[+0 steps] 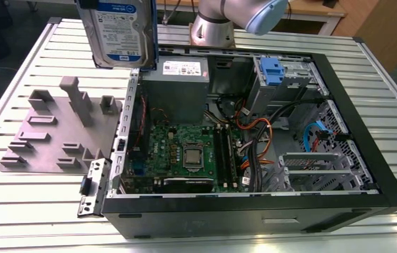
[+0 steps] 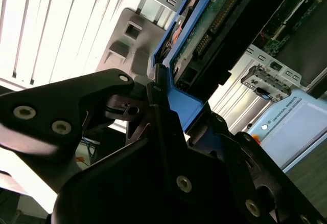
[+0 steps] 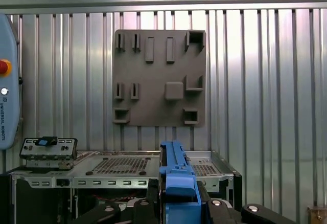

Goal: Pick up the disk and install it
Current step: 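Pick up the disk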

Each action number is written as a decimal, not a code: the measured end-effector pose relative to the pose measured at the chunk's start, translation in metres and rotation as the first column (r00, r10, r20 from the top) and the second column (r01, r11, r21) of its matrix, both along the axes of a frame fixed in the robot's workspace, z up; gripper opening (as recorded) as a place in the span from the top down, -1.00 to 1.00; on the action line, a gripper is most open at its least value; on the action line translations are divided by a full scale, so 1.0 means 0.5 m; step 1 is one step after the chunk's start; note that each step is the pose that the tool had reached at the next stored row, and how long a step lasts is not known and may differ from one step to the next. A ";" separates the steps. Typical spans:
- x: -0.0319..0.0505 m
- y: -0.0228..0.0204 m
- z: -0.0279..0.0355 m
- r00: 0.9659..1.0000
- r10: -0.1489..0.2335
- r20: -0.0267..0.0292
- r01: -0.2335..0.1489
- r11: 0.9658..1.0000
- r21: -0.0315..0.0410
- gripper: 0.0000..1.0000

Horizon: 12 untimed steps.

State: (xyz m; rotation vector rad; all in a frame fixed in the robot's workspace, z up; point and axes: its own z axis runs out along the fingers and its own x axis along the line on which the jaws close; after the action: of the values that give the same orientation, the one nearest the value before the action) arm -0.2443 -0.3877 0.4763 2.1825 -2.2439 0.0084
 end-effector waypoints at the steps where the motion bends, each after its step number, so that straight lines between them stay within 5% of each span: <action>1: 0.003 -0.0001 0.000 1.000 0.000 0.000 0.000 1.000 0.000 0.26; 12: 0.034 -0.0001 0.000 1.000 0.000 0.000 0.000 1.000 0.000 0.26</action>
State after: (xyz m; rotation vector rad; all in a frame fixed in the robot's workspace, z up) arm -0.2271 -0.3878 0.4764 2.1825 -2.2438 0.0084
